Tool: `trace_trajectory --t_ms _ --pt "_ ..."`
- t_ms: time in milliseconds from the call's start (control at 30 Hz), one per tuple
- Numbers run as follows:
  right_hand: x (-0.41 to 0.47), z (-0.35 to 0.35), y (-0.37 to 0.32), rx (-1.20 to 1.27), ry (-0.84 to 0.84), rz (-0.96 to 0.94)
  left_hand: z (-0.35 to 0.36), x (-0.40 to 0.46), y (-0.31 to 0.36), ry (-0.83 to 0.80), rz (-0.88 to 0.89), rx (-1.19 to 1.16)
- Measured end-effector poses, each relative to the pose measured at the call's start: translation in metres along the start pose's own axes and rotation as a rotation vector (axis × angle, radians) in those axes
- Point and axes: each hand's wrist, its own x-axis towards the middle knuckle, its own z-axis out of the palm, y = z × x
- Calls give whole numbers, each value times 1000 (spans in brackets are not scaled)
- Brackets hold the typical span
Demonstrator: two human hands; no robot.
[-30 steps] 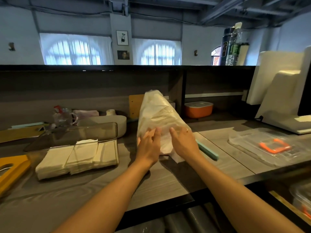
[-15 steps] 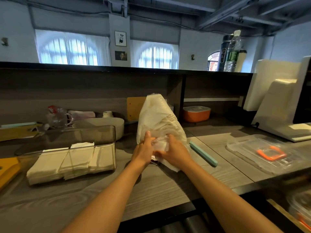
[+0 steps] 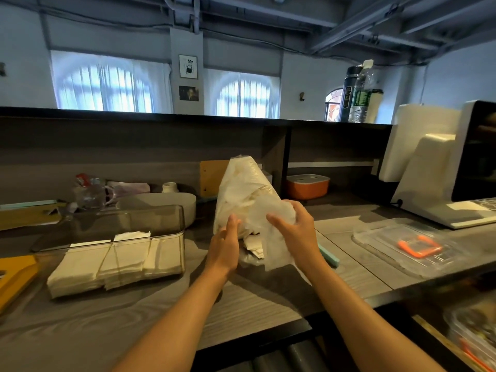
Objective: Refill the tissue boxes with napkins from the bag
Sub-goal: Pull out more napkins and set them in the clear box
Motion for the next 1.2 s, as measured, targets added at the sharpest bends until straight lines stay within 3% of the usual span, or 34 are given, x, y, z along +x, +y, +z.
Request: trace_trajectory --t_ms 133,267,367,467,533,667,800,1033,1100,1200 --pt "12 5 -27 421 -40 191 2 -3 2 146 115 -236" --pt "26 16 -47 687 -208 250 0 -2 7 115 77 -533" --pt "33 33 -37 520 -220 300 -1 -3 8 -60 -63 -734" --pt "29 51 -15 54 -102 265 2 -4 7 -193 -93 -702" --pt "22 57 1 -84 -21 205 6 -3 8 -219 -157 -685" --pt "13 57 10 -134 -61 100 10 3 6 -202 -198 -608" --pt "16 52 6 -58 -96 90 7 7 6 -61 -204 -597" --pt "17 40 1 -75 -207 61 0 5 7 25 -182 -560" --pt "16 38 1 -20 -214 117 0 4 8 40 -152 -497" --pt "10 35 -11 297 -228 374 -8 5 9 -39 -137 -636"
